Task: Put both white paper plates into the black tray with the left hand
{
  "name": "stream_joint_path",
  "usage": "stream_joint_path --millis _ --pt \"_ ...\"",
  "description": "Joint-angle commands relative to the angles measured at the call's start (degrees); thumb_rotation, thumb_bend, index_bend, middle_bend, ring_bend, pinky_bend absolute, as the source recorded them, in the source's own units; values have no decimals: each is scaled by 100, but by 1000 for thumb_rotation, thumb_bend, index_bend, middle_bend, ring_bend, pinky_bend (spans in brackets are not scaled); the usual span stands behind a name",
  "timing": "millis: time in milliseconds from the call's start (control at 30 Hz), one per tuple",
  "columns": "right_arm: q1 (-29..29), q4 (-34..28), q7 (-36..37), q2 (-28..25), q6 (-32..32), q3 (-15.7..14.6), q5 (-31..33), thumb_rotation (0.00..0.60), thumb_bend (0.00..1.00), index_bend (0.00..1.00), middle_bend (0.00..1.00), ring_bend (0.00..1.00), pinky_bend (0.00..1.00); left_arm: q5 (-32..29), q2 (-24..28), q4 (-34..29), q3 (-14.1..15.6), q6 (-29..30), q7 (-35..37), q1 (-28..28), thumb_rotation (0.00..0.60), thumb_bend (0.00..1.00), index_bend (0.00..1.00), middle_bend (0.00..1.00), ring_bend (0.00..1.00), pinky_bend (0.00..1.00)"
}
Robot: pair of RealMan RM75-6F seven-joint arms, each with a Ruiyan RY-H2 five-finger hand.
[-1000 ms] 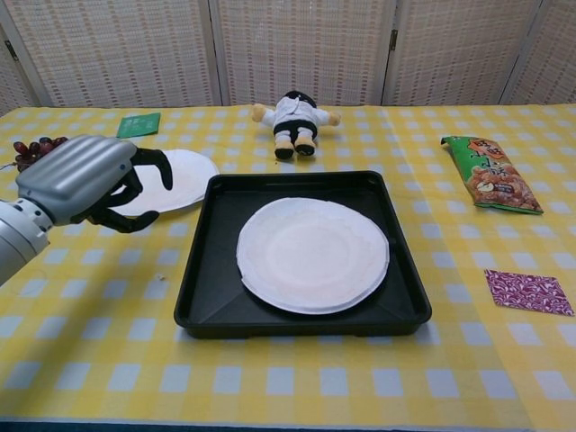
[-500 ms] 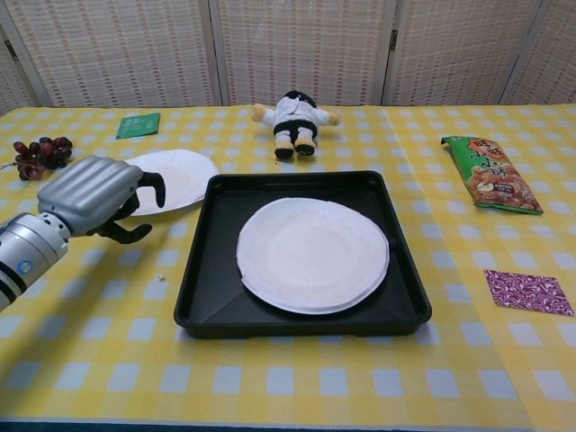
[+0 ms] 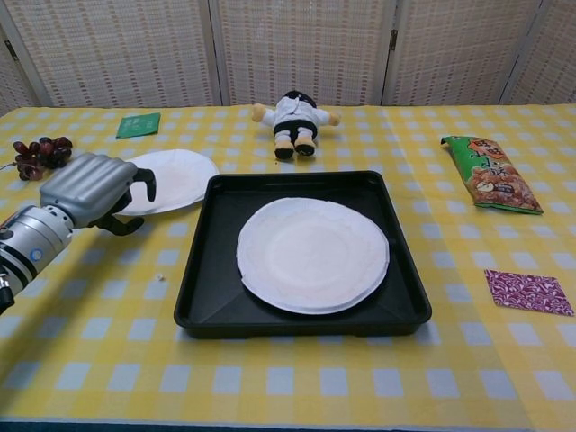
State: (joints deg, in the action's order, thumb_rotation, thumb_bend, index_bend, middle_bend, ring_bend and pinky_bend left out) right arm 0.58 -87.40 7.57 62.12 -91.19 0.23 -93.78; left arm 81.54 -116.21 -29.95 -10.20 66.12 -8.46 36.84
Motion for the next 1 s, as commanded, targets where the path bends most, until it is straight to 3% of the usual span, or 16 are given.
stream_joint_path --millis 33,767,1000 --pt "11 0 -11 5 27 4 16 600 367 0 0 0 0 -24 -88 183 27 -76 92 44 600 379 464 1000 1000 1000" --pt "15 6 -13 4 51 26 68 600 367 0 0 0 0 -143 -654 1473 11 -182 652 218 600 380 525 1000 1000 1000" --pt "23 13 -32 12 81 31 91 600 366 0 0 0 0 -159 -774 1739 22 -169 809 245 600 396 601 1000 1000 1000"
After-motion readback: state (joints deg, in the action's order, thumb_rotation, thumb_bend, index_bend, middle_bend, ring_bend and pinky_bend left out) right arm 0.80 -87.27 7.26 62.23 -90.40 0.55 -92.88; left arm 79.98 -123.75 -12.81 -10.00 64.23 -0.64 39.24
